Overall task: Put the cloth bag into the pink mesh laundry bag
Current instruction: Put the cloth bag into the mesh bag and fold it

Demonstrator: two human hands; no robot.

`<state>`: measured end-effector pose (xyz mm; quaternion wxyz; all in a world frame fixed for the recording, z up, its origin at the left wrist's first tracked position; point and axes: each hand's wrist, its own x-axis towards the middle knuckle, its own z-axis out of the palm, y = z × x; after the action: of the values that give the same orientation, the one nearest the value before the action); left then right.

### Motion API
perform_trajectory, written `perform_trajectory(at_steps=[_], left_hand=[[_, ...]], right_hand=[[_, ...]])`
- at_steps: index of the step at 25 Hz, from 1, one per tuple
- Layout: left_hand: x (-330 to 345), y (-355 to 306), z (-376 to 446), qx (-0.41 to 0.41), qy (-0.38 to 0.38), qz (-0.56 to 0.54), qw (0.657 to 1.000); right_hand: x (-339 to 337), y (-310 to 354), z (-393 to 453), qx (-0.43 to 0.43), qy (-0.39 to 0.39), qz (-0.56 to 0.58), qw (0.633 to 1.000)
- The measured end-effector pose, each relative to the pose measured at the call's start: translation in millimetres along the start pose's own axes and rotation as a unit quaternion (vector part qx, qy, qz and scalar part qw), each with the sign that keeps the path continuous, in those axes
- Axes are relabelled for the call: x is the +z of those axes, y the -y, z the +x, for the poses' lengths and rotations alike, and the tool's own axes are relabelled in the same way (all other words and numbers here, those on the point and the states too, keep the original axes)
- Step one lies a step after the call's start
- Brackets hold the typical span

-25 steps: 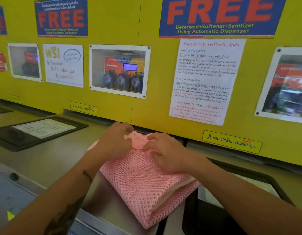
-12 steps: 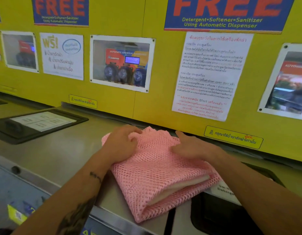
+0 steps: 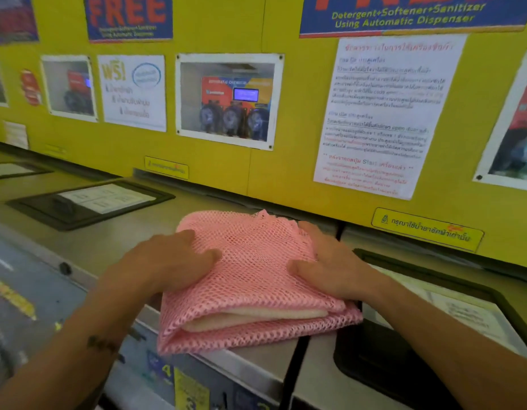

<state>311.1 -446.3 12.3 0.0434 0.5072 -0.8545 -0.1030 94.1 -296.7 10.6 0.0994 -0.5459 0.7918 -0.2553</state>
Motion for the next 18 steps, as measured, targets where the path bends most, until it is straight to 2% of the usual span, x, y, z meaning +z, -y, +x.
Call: perform_trajectory(at_steps=[2, 6, 8, 10, 13, 16, 18], left_hand=[[5.0, -12.8, -14.9, 0.026, -0.017, -0.047, 0.998], [17.8, -29.2, -42.6, 0.089, -0.067, -0.226, 0.968], [23.8, -27.7, -58.8, 0.108, -0.119, -0.278, 0.947], [29.7, -19.9, -81.0, 0.105, -0.178, -0.338, 0.918], [37.1, -3.1, -139.4, 0.057, -0.239, -0.439, 0.864], [71.0, 17.7, -216.0, 0.086, -0.308, -0.464, 0.826], [112.4, 30.6, -274.1, 0.090, -0.331, -0.469, 0.814]], right_hand=[[3.1, 0.9, -2.6, 0.005, 0.007, -0.003, 1.000], [-2.8, 5.1, -9.7, 0.037, 0.043, 0.159, 0.986], [-0.3, 15.1, -18.6, 0.021, 0.035, 0.193, 0.980], [5.3, 27.4, -32.2, -0.015, 0.030, 0.184, 0.982], [9.0, 54.4, -66.8, -0.093, 0.040, 0.185, 0.977], [32.9, 62.0, -134.9, -0.212, 0.001, 0.174, 0.962], [66.6, 55.1, -191.2, -0.257, -0.009, 0.185, 0.948]])
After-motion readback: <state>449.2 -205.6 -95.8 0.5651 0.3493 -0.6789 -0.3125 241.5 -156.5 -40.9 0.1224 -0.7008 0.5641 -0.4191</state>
